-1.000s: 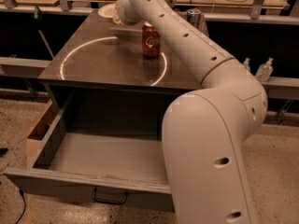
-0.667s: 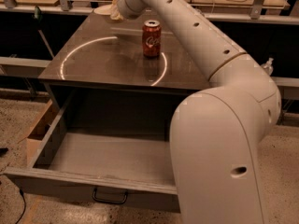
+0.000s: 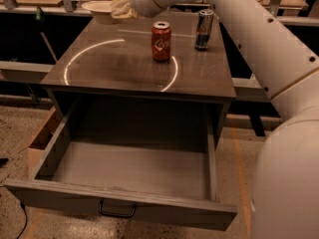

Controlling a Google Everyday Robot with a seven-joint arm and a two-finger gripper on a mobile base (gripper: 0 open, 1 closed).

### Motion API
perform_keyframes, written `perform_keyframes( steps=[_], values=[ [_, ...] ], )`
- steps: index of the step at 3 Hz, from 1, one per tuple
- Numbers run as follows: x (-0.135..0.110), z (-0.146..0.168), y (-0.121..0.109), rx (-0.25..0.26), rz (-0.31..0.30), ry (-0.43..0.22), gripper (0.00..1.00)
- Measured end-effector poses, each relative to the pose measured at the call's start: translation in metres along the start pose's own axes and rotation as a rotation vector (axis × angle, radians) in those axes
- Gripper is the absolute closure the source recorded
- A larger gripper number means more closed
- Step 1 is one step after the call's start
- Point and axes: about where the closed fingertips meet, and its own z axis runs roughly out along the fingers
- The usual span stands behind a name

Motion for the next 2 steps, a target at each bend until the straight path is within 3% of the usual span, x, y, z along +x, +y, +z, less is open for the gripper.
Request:
perform_keyframes(
  steps=[1, 2],
  values=[
    [-0.0086, -0.0064, 0.0011, 0.01, -0.009, -0.04, 1.0],
    [-0.0087, -0.0063, 0.0012, 0.01, -0.009, -0.04, 1.0]
  ],
)
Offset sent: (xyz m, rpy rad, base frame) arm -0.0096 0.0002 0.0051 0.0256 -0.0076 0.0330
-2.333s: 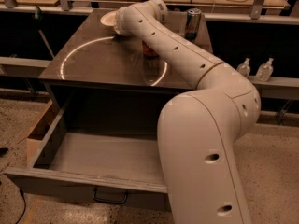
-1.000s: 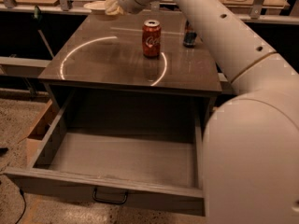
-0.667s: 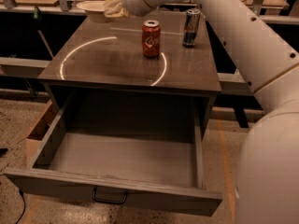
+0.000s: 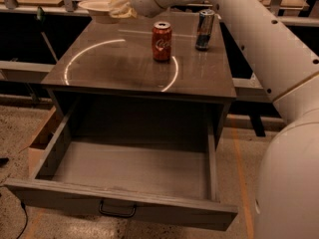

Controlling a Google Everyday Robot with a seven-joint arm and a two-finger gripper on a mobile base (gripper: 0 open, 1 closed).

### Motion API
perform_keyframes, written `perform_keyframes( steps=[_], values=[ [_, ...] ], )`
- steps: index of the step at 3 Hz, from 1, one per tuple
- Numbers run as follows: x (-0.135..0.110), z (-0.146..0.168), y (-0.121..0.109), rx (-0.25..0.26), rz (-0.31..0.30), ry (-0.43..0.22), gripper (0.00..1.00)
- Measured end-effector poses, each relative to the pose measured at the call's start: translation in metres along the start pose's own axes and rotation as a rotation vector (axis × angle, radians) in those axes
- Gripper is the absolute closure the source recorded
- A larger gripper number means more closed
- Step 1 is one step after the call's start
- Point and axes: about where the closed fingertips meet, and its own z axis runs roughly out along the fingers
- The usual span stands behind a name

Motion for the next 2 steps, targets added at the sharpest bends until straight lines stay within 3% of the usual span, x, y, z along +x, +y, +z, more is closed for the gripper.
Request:
perform_keyframes(
  steps=[1, 2],
  values=[
    [-0.016, -0.005, 0.011, -0.029, -0.041, -0.035, 1.0],
    [-0.052, -0.024, 0.031, -0.051, -0.075, -0.095, 1.0]
  ],
)
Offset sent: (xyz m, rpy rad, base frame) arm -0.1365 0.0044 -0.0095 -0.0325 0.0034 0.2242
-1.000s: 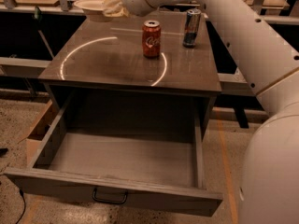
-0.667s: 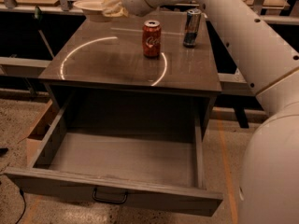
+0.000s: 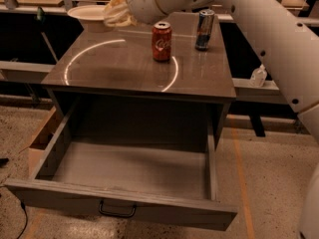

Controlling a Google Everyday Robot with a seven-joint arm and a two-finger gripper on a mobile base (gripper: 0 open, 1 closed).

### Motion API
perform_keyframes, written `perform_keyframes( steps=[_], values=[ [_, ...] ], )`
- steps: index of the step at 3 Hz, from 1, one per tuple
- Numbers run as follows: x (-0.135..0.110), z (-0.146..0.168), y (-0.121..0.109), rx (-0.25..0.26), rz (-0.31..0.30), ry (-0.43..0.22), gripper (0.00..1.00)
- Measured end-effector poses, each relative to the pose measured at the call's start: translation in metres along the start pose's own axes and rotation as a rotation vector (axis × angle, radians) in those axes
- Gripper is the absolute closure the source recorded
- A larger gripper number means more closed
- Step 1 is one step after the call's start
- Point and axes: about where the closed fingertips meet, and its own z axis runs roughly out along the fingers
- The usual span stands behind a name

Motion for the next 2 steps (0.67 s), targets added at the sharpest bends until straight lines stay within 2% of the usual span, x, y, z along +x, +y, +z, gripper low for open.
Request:
perform_keyframes(
  steps=[1, 2],
  values=[
    [-0.05, -0.015, 0.036, -0.023, 0.005, -0.083, 1.0],
    [-0.083, -0.027, 0.069, -0.046, 0.045, -0.125, 1.0]
  ],
)
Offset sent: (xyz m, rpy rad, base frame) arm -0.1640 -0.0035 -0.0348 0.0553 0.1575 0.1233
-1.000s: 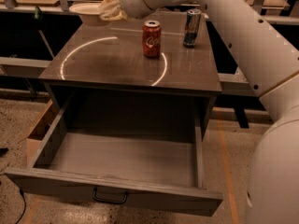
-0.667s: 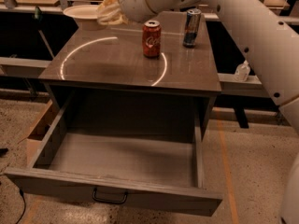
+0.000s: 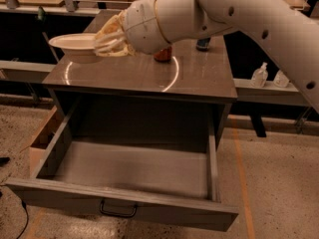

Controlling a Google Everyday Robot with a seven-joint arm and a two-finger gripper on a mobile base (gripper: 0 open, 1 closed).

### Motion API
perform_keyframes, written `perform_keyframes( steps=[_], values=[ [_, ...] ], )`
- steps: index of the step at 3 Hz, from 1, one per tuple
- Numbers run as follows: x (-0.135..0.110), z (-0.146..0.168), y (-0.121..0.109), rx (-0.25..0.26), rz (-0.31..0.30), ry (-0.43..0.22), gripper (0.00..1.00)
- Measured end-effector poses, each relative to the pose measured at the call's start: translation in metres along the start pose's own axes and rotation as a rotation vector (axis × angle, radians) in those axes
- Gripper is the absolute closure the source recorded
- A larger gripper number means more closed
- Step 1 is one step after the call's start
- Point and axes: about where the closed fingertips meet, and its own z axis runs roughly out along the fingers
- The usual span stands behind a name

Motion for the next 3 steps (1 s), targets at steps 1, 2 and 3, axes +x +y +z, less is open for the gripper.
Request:
perform_keyframes(
  steps=[1, 2, 3],
  values=[
    [-0.026, -0.005, 0.041, -0.031, 0.073, -0.011, 1.0],
    [-0.039, -0.008, 0.087, -0.091, 0.144, -0.002, 1.0],
    [-0.05, -0.004, 0.134, -0.175, 0.185, 0.028, 1.0]
  ],
)
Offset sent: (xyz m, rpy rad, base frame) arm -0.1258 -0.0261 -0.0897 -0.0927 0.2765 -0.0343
